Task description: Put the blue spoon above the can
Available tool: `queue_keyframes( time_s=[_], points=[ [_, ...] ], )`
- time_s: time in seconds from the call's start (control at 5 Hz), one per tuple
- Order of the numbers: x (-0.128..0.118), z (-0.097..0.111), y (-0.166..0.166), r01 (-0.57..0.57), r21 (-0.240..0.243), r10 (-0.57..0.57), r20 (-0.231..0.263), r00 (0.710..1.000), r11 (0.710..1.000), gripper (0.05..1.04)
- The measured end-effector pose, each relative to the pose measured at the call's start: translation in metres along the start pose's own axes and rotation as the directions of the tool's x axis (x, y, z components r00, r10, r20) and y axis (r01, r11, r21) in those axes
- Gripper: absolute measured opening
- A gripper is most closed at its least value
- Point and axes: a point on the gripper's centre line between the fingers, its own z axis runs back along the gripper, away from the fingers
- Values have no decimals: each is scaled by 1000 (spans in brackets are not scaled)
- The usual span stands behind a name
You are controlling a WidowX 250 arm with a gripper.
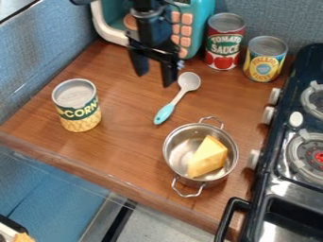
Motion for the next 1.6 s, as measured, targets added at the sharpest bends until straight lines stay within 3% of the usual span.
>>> queue_keyframes(
  time_s=[0.2,0.4,0.8,1.0,1.4,1.6],
  points=[
    [6,-15,-21,20,-5,-20,-19,1000,1000,999],
    [-3,-37,-21,-9,1,9,-90,996,1000,999],
    [-28,-57,-17,-12,32,18,-199,980,999,997],
    [-32,-61,-21,14,40,-6,-208,978,999,930],
    [-31,-61,-20,6,48,4,-200,980,999,367],
    [-29,-60,-19,8,57,4,-199,980,998,324]
  ],
)
